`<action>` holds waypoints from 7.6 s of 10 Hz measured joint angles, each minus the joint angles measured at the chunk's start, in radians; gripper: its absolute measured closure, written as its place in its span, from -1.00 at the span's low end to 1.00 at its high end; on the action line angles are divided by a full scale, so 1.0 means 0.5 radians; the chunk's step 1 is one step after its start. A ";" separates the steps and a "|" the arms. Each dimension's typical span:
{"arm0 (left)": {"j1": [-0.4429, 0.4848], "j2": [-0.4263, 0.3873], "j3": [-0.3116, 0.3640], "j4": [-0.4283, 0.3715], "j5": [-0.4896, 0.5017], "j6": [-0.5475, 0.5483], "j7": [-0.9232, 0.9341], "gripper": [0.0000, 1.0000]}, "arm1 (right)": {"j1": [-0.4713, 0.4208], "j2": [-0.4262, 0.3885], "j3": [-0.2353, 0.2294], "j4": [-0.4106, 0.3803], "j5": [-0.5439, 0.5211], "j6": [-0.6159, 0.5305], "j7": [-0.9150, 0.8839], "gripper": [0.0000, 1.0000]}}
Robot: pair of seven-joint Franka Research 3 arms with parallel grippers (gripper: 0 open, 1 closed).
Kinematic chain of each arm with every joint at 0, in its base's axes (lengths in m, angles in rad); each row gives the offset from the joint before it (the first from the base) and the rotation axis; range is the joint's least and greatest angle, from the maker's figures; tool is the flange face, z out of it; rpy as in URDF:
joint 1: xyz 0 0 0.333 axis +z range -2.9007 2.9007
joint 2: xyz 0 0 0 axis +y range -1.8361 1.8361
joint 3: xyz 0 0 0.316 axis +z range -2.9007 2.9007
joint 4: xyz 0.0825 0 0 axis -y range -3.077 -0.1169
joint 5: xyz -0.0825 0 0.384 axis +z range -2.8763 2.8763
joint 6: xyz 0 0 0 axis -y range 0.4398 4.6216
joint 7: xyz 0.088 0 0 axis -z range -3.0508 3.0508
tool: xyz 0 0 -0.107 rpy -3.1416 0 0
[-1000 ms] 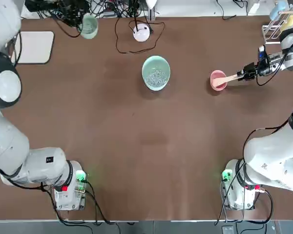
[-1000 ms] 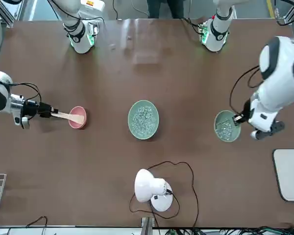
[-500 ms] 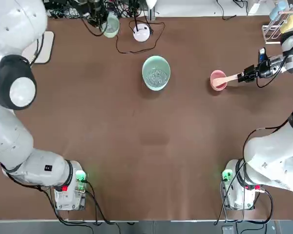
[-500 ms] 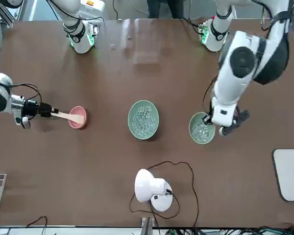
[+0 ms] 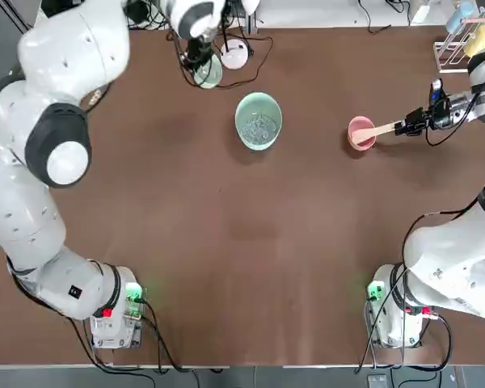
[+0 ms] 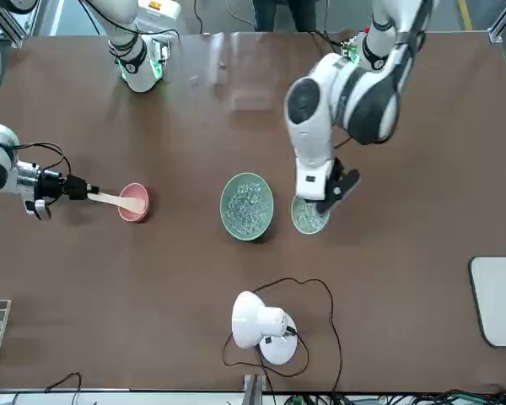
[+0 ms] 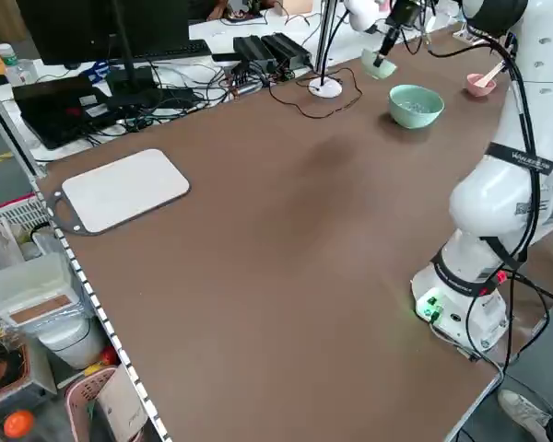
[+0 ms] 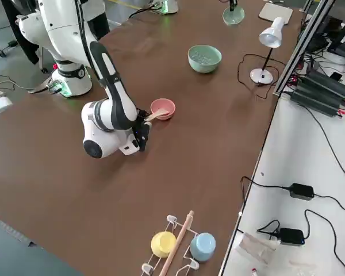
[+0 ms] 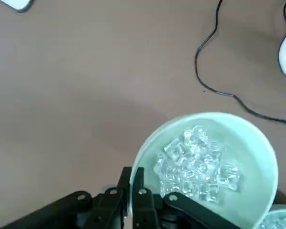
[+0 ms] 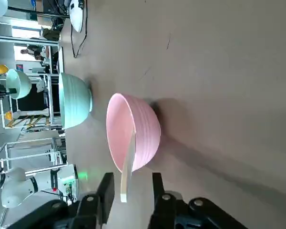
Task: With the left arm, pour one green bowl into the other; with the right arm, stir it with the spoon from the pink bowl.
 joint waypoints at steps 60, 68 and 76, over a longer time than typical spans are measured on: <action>-0.169 -0.464 0.932 -0.870 -0.068 0.419 -0.081 0.90 | 2.497 -0.728 0.045 0.596 -1.350 0.547 3.933 0.89; 0.443 -0.507 0.928 -1.232 -0.552 0.858 1.340 0.90 | 2.583 -0.444 0.031 0.600 -1.466 0.886 4.086 0.89; 0.473 -0.231 0.911 -1.322 -0.552 1.352 1.519 0.86 | 2.714 -0.326 0.033 0.628 -1.590 0.999 4.376 0.89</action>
